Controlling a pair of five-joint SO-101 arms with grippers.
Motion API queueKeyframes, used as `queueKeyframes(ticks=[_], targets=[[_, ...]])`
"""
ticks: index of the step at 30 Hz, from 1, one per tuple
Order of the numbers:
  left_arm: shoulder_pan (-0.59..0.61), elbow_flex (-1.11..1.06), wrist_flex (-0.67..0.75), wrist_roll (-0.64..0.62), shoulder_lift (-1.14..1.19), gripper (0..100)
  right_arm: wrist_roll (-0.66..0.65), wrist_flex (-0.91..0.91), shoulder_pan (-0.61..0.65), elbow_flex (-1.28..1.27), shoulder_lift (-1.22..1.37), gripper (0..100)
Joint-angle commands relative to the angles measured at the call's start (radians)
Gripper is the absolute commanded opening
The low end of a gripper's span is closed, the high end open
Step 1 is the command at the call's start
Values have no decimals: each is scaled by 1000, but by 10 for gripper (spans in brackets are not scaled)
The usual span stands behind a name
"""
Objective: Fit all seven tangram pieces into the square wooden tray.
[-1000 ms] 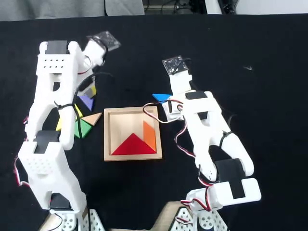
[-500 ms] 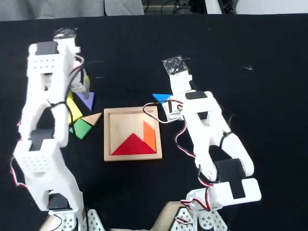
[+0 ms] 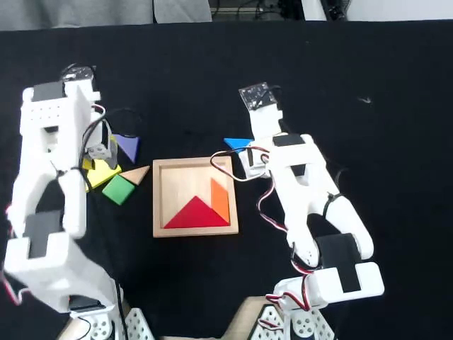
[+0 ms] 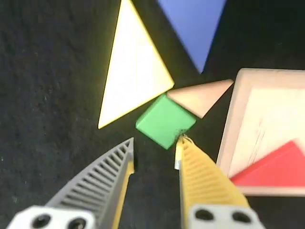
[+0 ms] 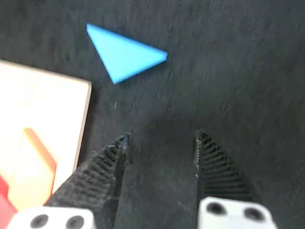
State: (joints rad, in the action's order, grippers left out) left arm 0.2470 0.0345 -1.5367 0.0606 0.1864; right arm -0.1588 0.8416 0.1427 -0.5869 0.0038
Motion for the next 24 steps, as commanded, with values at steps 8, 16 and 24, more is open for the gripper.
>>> queueKeyframes(ticks=[8, 16, 24], targets=[[64, -407, 293, -83, -233, 153, 244, 281, 26, 189, -64, 322], [-31, -539, 445, -161, -241, 153, 269, 379, 72, 260, -64, 214], [-45, -581, 502, -166, -242, 151, 261, 376, 69, 288, -64, 28]])
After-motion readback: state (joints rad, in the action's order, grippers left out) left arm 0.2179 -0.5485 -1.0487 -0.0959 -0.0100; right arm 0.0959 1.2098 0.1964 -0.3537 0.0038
